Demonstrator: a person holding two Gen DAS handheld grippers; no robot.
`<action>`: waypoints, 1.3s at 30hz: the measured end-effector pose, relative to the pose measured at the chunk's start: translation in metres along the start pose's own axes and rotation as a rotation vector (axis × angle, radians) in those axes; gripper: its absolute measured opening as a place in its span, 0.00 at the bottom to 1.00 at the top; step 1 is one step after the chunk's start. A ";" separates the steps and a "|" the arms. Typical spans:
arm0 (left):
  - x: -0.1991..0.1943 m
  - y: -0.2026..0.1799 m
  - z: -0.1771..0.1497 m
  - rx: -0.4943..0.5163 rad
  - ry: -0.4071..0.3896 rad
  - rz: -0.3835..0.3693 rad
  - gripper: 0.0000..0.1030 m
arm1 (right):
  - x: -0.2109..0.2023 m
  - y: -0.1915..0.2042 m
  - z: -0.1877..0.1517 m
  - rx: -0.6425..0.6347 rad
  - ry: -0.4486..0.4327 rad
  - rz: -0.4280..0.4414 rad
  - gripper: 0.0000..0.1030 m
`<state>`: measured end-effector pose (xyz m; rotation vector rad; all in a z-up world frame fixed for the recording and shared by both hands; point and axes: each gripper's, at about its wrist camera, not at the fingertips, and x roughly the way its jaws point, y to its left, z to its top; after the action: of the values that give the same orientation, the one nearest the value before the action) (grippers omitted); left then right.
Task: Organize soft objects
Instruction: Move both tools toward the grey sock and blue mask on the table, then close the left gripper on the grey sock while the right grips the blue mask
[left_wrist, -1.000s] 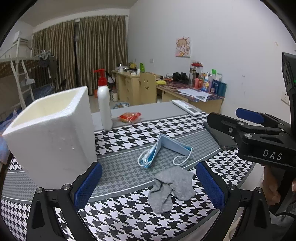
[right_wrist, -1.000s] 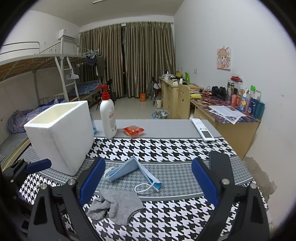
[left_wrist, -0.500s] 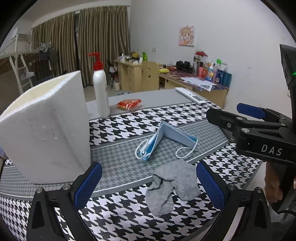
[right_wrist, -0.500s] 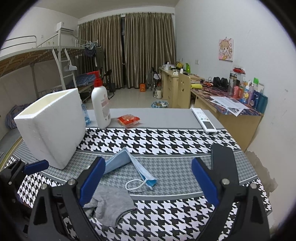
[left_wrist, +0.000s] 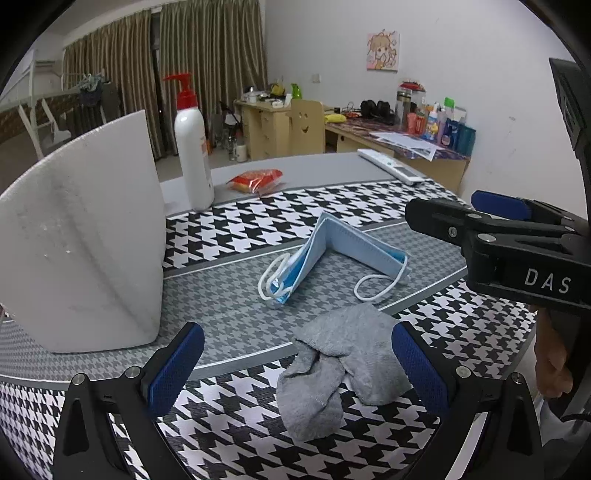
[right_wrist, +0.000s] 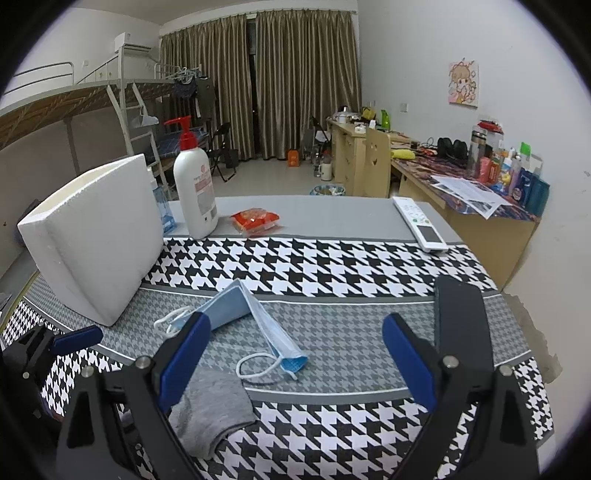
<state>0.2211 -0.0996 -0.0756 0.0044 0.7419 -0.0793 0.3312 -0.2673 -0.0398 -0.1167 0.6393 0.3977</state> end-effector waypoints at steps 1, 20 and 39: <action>0.001 -0.001 0.000 0.000 0.003 0.001 0.99 | 0.002 -0.001 0.000 0.001 0.003 0.000 0.94; 0.029 -0.011 -0.002 0.004 0.071 0.023 0.97 | 0.025 -0.007 0.001 -0.023 0.054 0.033 0.94; 0.049 -0.021 -0.003 0.022 0.152 -0.010 0.69 | 0.058 -0.005 0.001 -0.049 0.137 0.067 0.94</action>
<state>0.2534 -0.1239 -0.1108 0.0281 0.8932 -0.0977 0.3760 -0.2526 -0.0740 -0.1702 0.7701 0.4732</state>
